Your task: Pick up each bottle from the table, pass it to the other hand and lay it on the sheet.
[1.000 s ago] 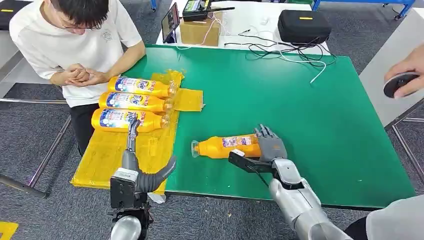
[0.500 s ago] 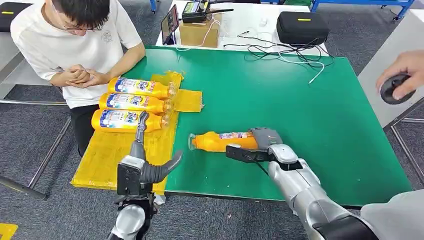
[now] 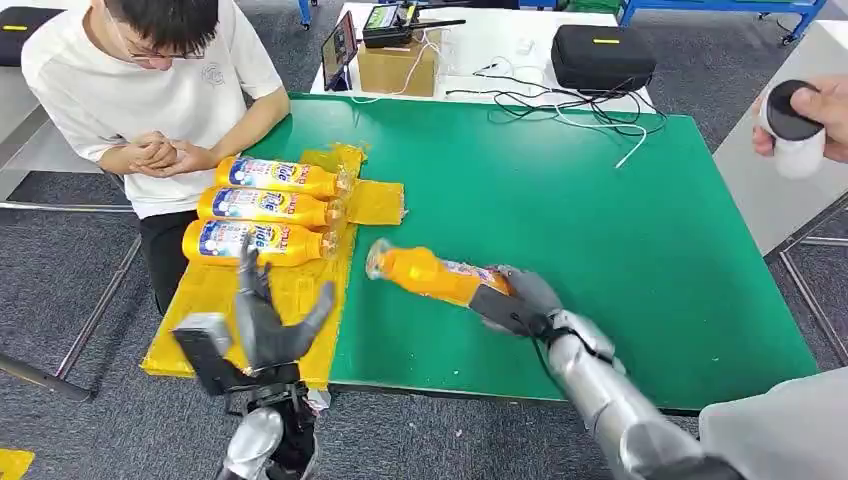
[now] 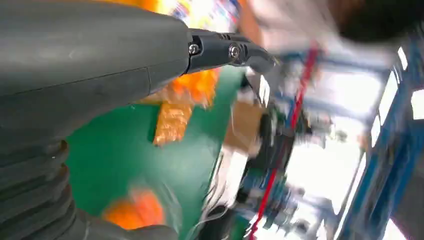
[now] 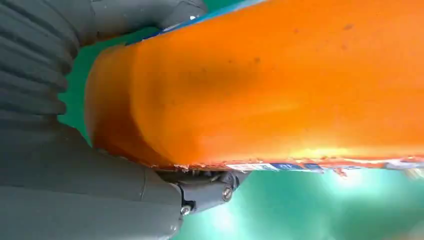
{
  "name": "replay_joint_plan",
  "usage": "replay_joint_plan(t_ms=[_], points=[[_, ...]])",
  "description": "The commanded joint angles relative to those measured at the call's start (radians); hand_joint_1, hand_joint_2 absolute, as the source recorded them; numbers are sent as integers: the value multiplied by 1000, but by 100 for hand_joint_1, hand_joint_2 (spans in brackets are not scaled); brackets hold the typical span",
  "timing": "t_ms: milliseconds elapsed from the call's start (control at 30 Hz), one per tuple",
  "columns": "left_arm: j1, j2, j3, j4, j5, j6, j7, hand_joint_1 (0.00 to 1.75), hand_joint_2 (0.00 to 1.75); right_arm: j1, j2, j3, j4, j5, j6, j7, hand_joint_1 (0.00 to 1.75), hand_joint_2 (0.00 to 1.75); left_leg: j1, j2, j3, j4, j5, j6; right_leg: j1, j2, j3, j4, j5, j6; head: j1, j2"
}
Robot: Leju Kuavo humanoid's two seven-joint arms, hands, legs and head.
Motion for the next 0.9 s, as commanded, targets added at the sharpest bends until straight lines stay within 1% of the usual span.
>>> replay_joint_plan(t_ms=[33, 100, 133, 167, 200, 233, 267, 300, 333, 367, 433, 467, 500, 567, 600, 633, 733, 767, 800, 900], points=[[124, 15, -69, -268, 45, 45, -111, 0, 175, 287, 70, -153, -369, -198, -296, -85, 175, 175, 3, -2, -1, 1, -3, -3, 3, -3, -1, 1, -4, -4, 0, 0], [132, 41, -108, -267, 73, -12, -83, 0, 175, 305, 69, -201, -408, -269, -341, -137, 175, 175, 2, -7, -8, 1, -1, -2, 1, -3, -7, 1, -2, -2, 0, 0], [138, 46, -116, -264, 112, -68, -68, 0, 175, 309, 67, -209, -430, -286, -362, -167, 175, 175, 2, -6, -8, 1, -2, -2, 2, -3, -6, 1, -3, -2, 0, 0], [132, 74, -127, -256, 145, -116, -54, 0, 175, 302, 71, -213, -452, -308, -359, -187, 175, 175, 1, -6, -9, 0, -1, -1, 1, -2, -7, 1, -2, -2, 0, 0], [118, 83, -106, -233, 197, -148, -56, 0, 175, 286, 79, -202, -476, -322, -349, -174, 175, 175, 2, -5, -8, 1, -2, -2, 1, -2, -6, 1, -3, -2, 0, 0], [113, 92, -102, -218, 229, -183, -41, 0, 175, 279, 82, -176, -499, -321, -332, -170, 175, 175, 0, -4, -10, 0, -1, -1, 0, -1, -9, 1, -2, -2, 0, 0], [112, 92, -98, -203, 235, -202, -38, 0, 175, 274, 85, -145, -516, -315, -317, -143, 175, 175, 1, -1, -10, 1, -2, -2, 0, 2, -9, 2, -2, -3, 0, 0], [112, 91, -98, -201, 235, -204, -39, 0, 175, 273, 89, -141, -518, -311, -321, -137, 175, 175, 0, 1, -11, 0, -1, -2, 0, 4, -11, 1, -1, -2, 0, 0], [112, 91, -98, -201, 235, -204, -39, 0, 175, 273, 89, -141, -518, -311, -321, -137, 175, 175, -1, -1, -12, 0, -1, -2, -1, 3, -12, 2, -1, -2, 0, 0], [113, 89, -99, -198, 235, -205, -40, 0, 175, 276, 93, -137, -518, -309, -324, -134, 175, 175, 0, 1, -11, 0, -2, -3, 0, 3, -11, 2, -1, -3, 0, 0], [112, 88, -99, -199, 235, -205, -40, 0, 175, 280, 90, -137, -516, -309, -324, -134, 175, 175, 0, -2, -12, -1, 0, -2, -1, -1, -12, 0, -1, -2, 0, 0], [113, 87, -99, -201, 235, -204, -40, 0, 175, 280, 87, -137, -516, -309, -324, -135, 175, 175, 0, -3, -11, 0, -1, -3, 0, -2, -10, 0, -1, -3, 0, 0], [112, 94, -107, -195, 230, -205, -25, 0, 175, 283, 81, -121, -516, -317, -291, -136, 175, 175, 0, -4, -11, -1, 0, -2, 0, -2, -11, 0, -1, -2, 0, 0], [94, 118, -151, -115, 188, -217, -3, 0, 175, 300, 61, -23, -540, -295, -212, -130, 175, 175, 1, -3, -11, -1, 0, -2, 0, -1, -10, 0, -1, -2, 0, 0], [85, 127, -172, -70, 172, -222, 10, 0, 175, 309, 63, 4, -554, -296, -195, -126, 175, 175, 1, -3, -9, -1, -1, -3, 1, 0, -8, -1, -2, -3, 0, 0], [75, 127, -189, -9, 153, -223, 3, 0, 175, 316, 57, 76, -570, -271, -158, -123, 175, 175, 0, -3, -9, -2, 0, -2, 0, -1, -9, -1, -1, -2, 0, 0], [52, 121, -209, 76, 186, -246, 8, 0, 175, 310, 62, 228, -581, -231, -118, -106, 175, 175, 1, -1, -7, -2, -2, -3, 1, 1, -7, -1, -2, -3, 0, 0], [50, 123, -215, 80, 193, -254, 13, 0, 175, 304, 65, 272, -575, -213, -109, -104, 175, 175, 1, -1, -9, -2, -1, -2, 1, 1, -9, -1, -1, -2, 0, 0], [49, 123, -217, 80, 194, -254, 13, 0, 175, 302, 66, 285, -573, -211, -111, -102, 175, 175, 0, -1, -11, -1, 0, -2, 0, 1, -11, 0, 0, -2, 0, 0], [50, 124, -218, 69, 194, -253, 15, 0, 175, 301, 70, 293, -565, -207, -122, -98, 175, 175, 2, -2, -10, -1, -1, -3, 1, 0, -10, -1, -1, -3, 0, 0]])
